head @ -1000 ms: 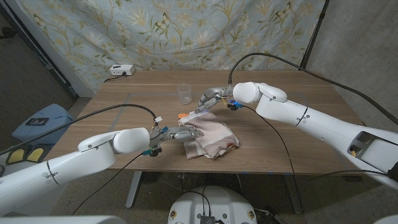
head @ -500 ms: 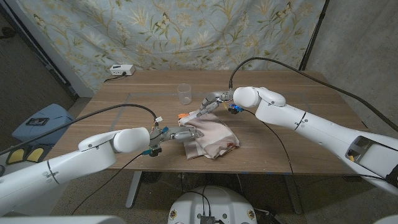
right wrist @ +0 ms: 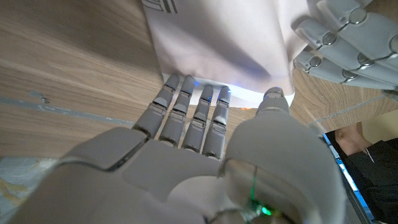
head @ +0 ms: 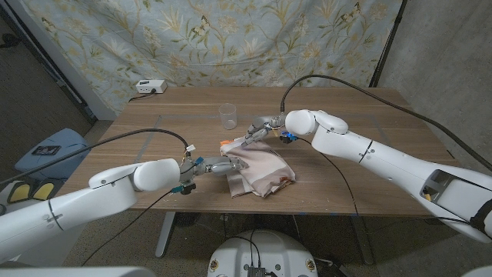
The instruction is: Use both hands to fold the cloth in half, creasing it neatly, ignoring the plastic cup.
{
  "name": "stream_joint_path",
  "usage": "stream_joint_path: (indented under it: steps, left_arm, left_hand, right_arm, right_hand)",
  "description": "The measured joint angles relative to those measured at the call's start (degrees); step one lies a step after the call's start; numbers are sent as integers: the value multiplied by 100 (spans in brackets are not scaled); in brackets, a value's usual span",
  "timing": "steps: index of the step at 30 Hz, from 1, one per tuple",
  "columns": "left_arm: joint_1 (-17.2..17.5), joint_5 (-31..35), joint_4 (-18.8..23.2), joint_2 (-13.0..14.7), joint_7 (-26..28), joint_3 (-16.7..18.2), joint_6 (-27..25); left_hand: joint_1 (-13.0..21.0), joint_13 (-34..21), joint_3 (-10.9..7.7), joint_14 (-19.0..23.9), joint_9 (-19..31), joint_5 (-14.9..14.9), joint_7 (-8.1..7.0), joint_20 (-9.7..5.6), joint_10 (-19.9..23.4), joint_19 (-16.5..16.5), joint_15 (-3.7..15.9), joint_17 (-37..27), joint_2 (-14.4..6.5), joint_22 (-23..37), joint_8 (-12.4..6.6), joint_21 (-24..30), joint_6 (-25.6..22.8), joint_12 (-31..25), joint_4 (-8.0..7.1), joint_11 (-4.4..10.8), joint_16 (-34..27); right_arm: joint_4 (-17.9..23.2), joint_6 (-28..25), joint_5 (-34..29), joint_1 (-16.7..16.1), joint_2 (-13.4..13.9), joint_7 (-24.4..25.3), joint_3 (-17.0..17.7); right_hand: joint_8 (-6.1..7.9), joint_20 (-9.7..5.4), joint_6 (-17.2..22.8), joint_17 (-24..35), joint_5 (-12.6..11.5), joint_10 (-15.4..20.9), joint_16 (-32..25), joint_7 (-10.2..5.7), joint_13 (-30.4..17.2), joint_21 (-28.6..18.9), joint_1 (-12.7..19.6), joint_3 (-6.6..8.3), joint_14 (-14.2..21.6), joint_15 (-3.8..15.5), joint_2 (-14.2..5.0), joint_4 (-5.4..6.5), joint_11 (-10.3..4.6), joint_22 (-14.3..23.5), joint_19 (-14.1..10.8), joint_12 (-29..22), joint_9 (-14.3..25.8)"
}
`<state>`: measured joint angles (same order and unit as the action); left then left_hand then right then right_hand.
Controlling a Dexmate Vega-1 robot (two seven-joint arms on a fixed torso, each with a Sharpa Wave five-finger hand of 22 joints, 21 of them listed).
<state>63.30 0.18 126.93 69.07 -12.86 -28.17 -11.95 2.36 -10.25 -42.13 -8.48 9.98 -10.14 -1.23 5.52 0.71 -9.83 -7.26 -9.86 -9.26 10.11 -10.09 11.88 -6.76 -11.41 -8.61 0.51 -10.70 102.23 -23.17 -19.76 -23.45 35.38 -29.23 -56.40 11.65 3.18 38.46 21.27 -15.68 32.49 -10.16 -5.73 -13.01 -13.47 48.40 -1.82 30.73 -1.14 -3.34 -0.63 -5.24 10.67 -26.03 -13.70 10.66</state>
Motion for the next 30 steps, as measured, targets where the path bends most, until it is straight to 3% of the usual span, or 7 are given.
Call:
stream_joint_path:
  steps: [18,30]
  left_arm:
    - [149,-117,124,209,86,164,-37]
    - [154,-73,142,241,124,198,-30]
  left_hand:
    - [0,0,25,42,0,0,-31,0,32,0,21,21,-1,0,0,0,-31,0,24,32,0]
    - [48,0,0,41,0,0,-31,0,32,0,21,27,-2,0,0,0,-31,0,48,32,0]
  right_arm:
    - [-118,-11,144,-45,-64,43,-5]
    - [467,-238,339,-128,198,-52,192]
  right_hand:
    - [-20,-2,-32,-82,0,0,-23,-31,62,46,0,0,-77,14,0,0,0,-17,62,78,1]
    - [-27,61,-72,-152,0,-51,-23,10,104,49,47,-16,-144,-41,-46,-16,93,-1,124,142,1]
